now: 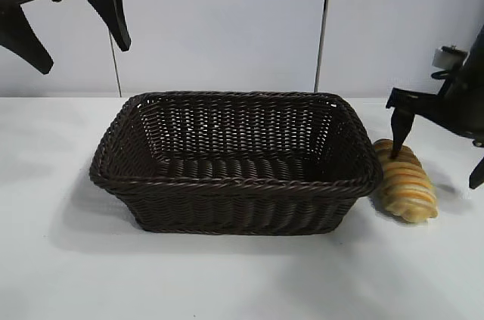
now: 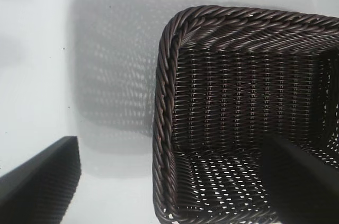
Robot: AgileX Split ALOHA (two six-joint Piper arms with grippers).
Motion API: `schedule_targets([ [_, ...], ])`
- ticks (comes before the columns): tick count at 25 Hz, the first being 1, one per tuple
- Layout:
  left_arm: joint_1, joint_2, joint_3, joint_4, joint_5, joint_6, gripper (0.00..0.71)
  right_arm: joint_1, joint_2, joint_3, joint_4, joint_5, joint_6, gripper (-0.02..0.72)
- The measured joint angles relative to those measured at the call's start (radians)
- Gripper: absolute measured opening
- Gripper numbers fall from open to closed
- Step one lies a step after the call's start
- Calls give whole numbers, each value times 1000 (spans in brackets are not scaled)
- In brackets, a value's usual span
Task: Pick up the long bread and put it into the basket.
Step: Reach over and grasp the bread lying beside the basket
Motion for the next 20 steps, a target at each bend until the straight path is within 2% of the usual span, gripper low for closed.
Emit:
schedule_targets([
  [2,0,0,0,0,0,0,661,0,0,-2,12,-2,0,169],
  [5,0,0,0,0,0,0,661,0,0,-2,13,-2,0,83],
  [8,0,0,0,0,0,0,661,0,0,-2,13,-2,0,53],
  [13,0,0,0,0,0,0,661,0,-7,-2,20,4,0,47],
  [20,0,0,0,0,0,0,661,0,-87,-77,4,108,0,44],
])
